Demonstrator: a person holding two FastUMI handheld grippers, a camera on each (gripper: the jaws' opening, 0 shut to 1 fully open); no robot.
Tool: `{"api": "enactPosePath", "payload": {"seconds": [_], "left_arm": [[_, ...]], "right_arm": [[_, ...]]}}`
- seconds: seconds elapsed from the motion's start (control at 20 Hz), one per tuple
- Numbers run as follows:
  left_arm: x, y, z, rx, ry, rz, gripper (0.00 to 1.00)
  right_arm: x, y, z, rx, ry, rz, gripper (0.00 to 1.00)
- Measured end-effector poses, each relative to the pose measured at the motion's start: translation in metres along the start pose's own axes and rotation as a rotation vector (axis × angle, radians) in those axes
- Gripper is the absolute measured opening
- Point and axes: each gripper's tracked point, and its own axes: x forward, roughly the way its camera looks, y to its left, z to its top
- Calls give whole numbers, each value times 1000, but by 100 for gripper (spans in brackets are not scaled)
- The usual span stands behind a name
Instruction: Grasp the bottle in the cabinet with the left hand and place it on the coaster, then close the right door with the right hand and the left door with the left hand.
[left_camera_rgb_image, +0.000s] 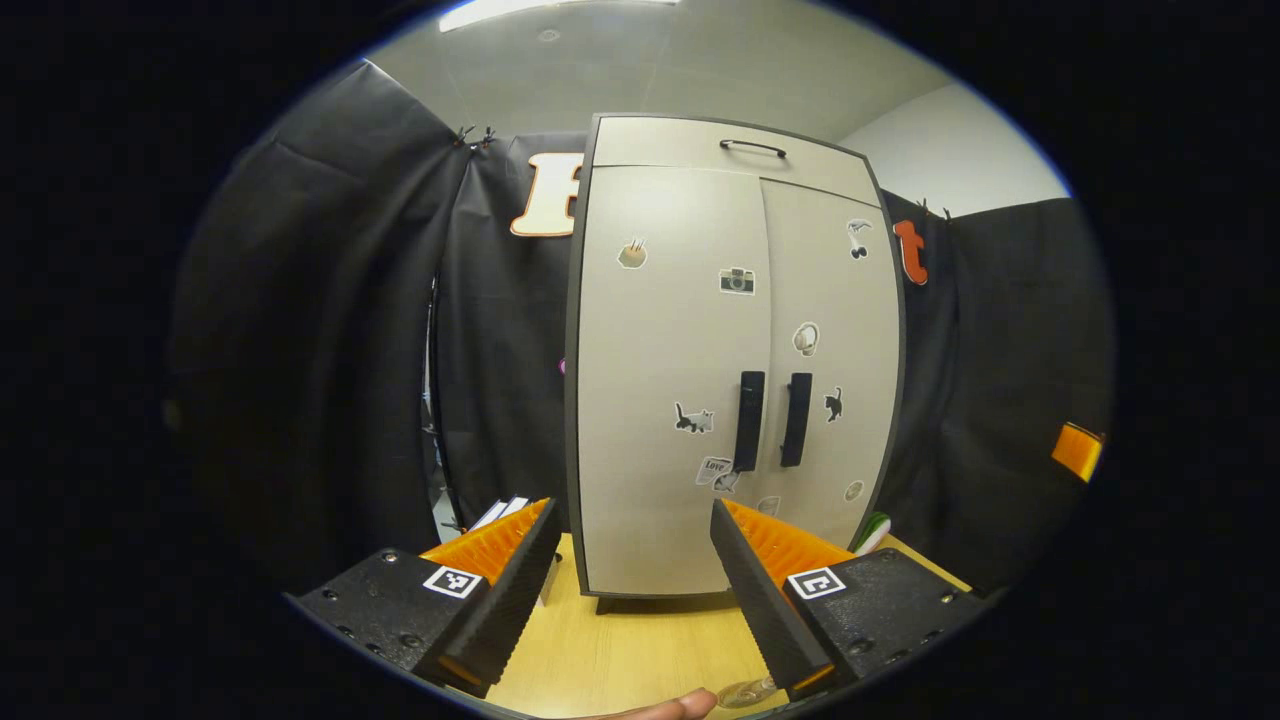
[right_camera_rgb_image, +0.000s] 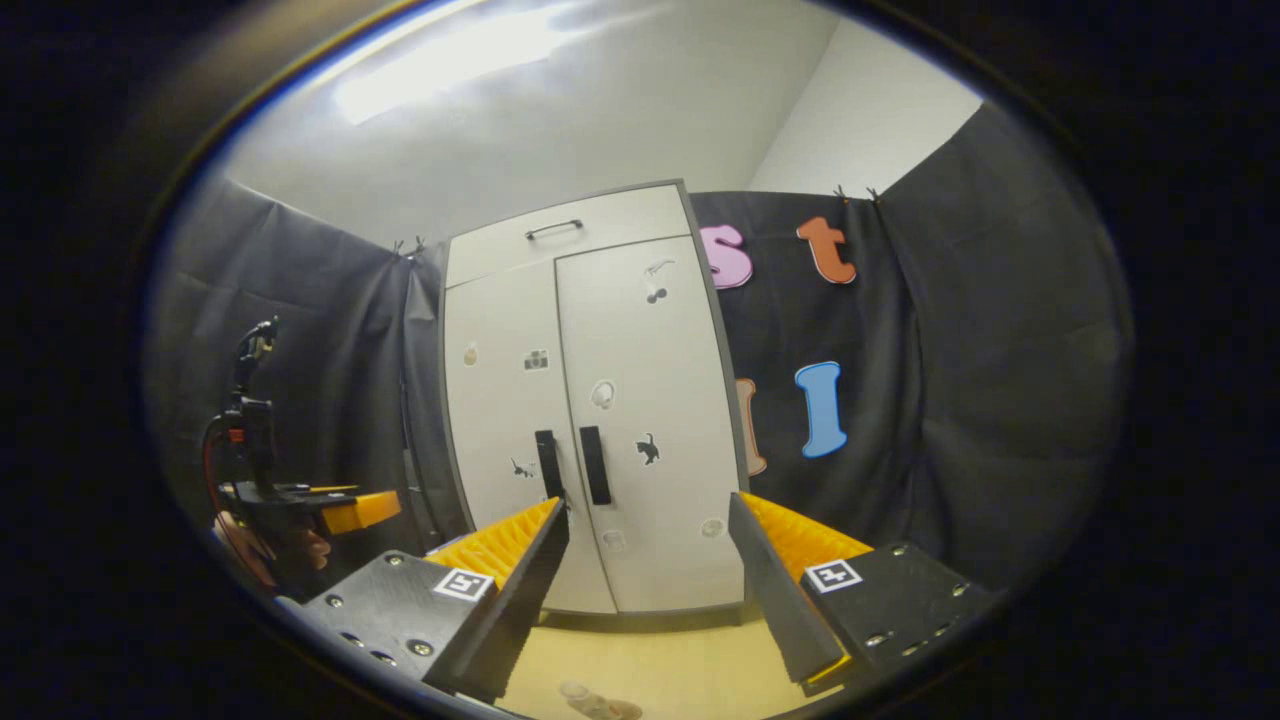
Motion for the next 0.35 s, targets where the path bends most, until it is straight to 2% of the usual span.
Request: {"api": "enactPosePath", "payload": {"seconds": [0.05,0.1,0.15,0.2,0.25,0.35], "left_arm": [[0,2,0,2,-4,4,91],[1,4,1,4,-9,5,95],[2,6,3,1,-17,2,91],[3,6,5,-4,-25,-3,91],[3,7,6,-8,-25,-4,95],[5,9,6,-11,-31,-3,95]], "right_arm": [[0,0,0,0,2,-2,97],[1,0,1,-3,2,-3,97],[3,-1,1,-8,1,-4,97],[5,-1,2,-13,0,-4,97],[4,1,2,-16,1,-2,97],[7,4,3,-18,1,6,97]]}}
